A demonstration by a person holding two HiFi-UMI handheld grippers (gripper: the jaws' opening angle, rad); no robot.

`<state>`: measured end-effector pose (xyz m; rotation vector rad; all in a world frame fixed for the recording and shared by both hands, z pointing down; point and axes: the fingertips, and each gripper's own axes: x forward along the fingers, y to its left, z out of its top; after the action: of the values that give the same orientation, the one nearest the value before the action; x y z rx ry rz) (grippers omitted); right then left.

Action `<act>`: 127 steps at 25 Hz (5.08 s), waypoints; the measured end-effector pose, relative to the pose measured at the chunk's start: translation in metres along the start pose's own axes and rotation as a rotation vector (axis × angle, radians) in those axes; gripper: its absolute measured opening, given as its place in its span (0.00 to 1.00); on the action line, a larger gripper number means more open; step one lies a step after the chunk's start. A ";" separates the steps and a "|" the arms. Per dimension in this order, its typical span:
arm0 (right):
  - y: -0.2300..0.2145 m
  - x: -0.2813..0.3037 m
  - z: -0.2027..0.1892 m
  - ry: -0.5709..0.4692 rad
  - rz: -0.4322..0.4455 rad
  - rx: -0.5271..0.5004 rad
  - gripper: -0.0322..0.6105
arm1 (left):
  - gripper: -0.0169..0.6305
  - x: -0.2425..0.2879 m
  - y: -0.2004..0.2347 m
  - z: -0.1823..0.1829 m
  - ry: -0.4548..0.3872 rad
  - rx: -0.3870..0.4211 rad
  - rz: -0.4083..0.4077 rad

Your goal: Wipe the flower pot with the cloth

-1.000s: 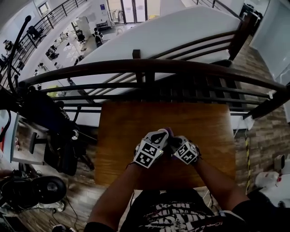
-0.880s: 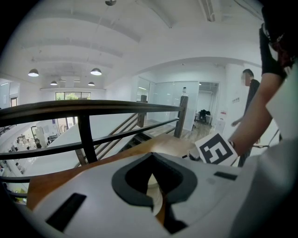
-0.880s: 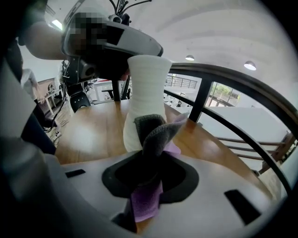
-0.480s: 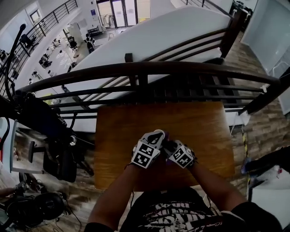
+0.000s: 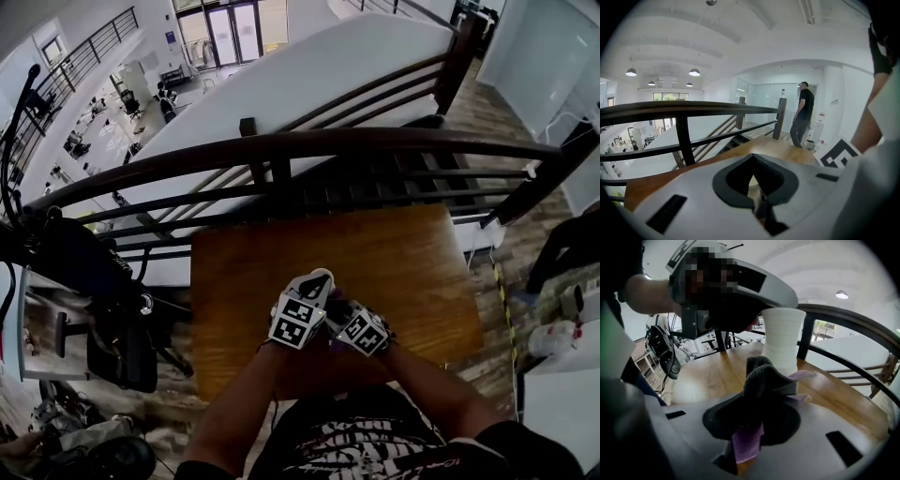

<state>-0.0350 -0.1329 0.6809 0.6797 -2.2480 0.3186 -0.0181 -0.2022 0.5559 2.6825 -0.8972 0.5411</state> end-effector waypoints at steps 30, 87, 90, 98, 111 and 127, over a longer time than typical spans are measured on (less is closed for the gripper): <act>-0.098 -0.209 -0.100 -0.179 -0.362 0.319 0.17 | 0.02 0.057 -0.139 0.040 -0.147 -0.039 -0.121; 0.002 -0.365 -0.152 -0.564 -0.401 0.245 0.05 | 0.02 -0.089 -0.276 -0.031 -0.316 -0.162 0.313; 0.047 -0.372 -0.157 -0.553 -0.411 0.241 0.05 | 0.02 -0.121 -0.292 -0.046 -0.363 -0.205 0.297; 0.132 -0.389 -0.157 -0.557 -0.402 0.265 0.05 | 0.02 -0.178 -0.334 -0.084 -0.353 -0.229 0.266; 0.153 -0.390 -0.156 -0.540 -0.312 0.199 0.05 | 0.02 -0.189 -0.355 -0.085 -0.330 -0.239 0.316; 0.137 -0.401 -0.164 -0.570 -0.322 0.229 0.05 | 0.02 -0.172 -0.362 -0.071 -0.307 -0.195 0.308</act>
<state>0.2164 0.1990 0.4996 1.3777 -2.5911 0.2433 0.0599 0.1931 0.5014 2.5018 -1.3829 0.0884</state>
